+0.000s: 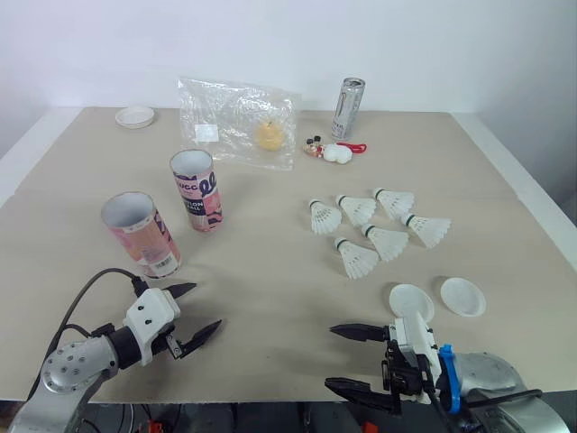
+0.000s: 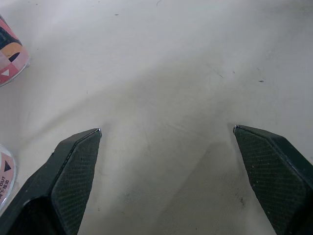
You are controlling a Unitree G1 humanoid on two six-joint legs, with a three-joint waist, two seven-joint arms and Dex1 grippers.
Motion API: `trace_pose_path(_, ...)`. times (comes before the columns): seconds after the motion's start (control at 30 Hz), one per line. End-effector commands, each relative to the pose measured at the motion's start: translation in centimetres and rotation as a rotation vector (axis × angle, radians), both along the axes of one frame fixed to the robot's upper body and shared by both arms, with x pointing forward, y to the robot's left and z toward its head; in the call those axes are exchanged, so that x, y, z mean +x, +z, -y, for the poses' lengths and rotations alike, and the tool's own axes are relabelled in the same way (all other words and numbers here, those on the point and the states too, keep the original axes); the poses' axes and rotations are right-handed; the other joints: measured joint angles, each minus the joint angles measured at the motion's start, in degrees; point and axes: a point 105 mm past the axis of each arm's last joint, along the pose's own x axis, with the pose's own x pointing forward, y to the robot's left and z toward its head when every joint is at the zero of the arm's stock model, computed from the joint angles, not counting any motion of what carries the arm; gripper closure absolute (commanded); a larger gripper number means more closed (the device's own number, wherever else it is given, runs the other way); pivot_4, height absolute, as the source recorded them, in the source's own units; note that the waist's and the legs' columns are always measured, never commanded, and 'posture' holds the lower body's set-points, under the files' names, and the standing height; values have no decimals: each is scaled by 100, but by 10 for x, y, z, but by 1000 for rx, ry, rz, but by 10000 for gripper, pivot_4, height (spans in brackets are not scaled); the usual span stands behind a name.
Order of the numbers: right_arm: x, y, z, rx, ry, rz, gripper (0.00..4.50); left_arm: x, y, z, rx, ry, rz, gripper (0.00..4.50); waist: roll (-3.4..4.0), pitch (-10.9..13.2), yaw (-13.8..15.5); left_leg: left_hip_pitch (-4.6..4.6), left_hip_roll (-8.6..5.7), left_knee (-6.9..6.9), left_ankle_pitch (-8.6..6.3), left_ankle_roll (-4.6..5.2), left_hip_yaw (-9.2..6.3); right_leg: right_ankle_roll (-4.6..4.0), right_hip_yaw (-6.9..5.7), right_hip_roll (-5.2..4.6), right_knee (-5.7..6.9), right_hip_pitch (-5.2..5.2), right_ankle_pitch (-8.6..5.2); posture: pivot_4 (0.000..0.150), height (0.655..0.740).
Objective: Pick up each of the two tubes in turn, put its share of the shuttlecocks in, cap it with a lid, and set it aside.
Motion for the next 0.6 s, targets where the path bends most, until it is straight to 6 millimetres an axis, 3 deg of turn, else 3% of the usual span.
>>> trace_pose_path(0.03, 1, 10, 1, 10, 1, 37, 439, -1, 8, 1, 12, -23, 25, 0, 0, 0, 0, 0, 0, 0, 0, 0, 0, 0, 0, 0, 0, 0, 0, 1500, 7400)
trace_pose_path(0.6, -1, 9, -1, 21, -5, 37, 439, -5, 6, 4, 19, -87, 3, 0, 0, 0, 0, 0, 0, 0, 0, 0, 0, 0, 0, 0, 0, 0, 0, 1500, 7400)
